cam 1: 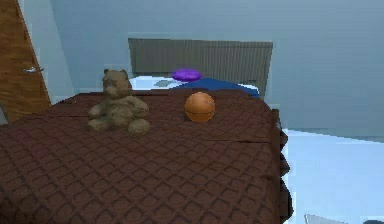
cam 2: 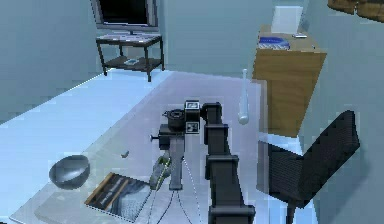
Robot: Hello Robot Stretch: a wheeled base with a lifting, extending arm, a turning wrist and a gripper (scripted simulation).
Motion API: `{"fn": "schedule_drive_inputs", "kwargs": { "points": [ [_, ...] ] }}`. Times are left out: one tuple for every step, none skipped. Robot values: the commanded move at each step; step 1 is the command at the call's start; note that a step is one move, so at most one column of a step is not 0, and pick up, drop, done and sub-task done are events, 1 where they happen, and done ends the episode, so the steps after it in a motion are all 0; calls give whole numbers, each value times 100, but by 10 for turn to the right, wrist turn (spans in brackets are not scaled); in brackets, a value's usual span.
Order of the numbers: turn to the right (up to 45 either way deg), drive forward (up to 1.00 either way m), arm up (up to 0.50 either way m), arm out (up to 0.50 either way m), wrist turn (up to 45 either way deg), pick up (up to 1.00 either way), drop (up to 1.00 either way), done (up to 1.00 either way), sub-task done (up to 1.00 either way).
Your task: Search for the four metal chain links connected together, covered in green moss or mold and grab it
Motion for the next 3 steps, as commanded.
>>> {"fn": "schedule_drive_inputs", "kwargs": {
  "points": [
    [0, 0, 0, 0, 450, 0, 0, 0, 0],
    [0, 0, 0, 0, 450, 0, 0, 0, 0],
    [0, 0, 0, 0, 450, 0, 0, 0, 0]
  ]
}}
